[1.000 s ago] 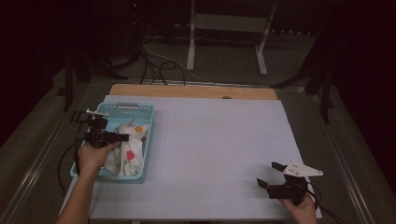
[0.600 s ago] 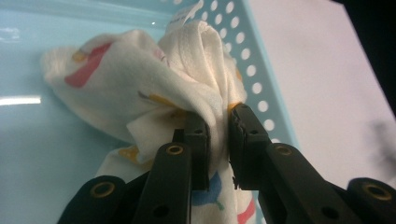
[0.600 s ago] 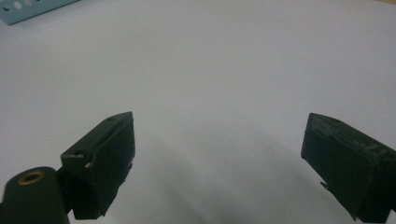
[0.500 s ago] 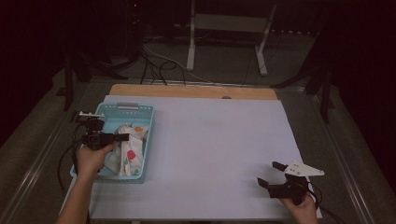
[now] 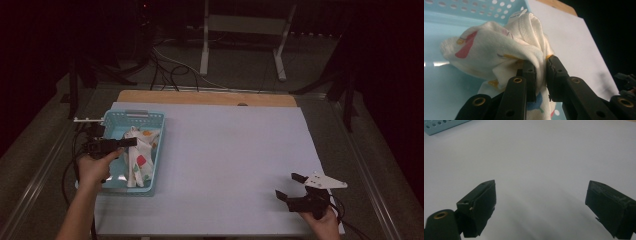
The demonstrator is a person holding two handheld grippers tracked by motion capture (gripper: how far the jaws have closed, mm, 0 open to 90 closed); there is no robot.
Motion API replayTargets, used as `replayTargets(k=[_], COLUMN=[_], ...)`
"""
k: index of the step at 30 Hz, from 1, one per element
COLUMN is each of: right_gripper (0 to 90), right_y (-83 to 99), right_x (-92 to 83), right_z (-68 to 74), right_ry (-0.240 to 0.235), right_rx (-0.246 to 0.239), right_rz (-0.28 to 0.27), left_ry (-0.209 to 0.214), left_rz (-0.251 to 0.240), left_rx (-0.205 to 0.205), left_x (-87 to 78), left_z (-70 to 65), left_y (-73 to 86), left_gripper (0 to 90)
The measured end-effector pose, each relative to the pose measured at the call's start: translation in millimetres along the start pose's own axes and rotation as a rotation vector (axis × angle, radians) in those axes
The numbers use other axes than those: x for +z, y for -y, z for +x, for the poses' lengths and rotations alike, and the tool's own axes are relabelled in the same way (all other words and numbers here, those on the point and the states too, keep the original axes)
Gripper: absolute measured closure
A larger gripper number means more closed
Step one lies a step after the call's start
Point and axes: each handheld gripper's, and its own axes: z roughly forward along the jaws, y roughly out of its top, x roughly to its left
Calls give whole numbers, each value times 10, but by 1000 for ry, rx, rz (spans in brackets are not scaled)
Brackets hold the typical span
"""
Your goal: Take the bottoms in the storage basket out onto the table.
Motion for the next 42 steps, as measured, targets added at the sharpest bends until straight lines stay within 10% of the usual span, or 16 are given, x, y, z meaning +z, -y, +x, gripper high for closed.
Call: replayTargets(k=[23, 42], right_gripper=[99, 99], right_y=[-18, -21], right_x=[2, 8], right_z=[8, 7], right_ry=[3, 0], right_rx=[-7, -6], right_rz=[-11, -10], left_ry=[132, 229], left_rz=[-92, -39], left_rx=[47, 131], left_x=[-276, 98], left_z=[-352, -883], left_y=[-186, -230], left_gripper=[796, 795])
